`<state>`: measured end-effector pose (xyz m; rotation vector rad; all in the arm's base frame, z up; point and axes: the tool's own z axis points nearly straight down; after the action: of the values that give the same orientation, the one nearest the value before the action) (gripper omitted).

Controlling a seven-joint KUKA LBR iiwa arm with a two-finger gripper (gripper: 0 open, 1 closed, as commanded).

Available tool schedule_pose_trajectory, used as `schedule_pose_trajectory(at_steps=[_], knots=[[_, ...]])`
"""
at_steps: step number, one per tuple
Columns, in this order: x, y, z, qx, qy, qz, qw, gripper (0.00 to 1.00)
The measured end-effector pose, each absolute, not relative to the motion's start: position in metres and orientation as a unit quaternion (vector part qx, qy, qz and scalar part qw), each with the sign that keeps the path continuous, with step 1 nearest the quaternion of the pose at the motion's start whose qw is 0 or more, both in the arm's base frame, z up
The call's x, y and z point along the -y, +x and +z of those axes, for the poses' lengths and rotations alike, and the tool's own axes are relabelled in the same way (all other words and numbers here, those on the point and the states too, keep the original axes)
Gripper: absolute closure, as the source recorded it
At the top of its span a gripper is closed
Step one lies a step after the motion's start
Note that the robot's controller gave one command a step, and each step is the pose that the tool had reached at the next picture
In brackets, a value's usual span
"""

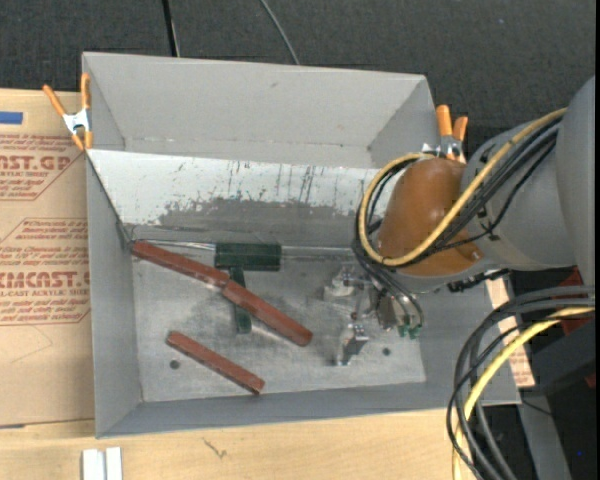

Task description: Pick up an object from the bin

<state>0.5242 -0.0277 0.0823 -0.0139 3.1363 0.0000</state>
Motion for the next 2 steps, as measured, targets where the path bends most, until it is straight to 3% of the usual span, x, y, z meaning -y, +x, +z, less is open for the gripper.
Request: schedule_pose_trajectory(at_steps=[1,2], knots=[[0.011,0.525,0.076,-0.999,0.034,-0.002,0.004,0.00],[-0.045,0.532,0.076,-0.999,-0.039,0.000,0.004,1.00]])
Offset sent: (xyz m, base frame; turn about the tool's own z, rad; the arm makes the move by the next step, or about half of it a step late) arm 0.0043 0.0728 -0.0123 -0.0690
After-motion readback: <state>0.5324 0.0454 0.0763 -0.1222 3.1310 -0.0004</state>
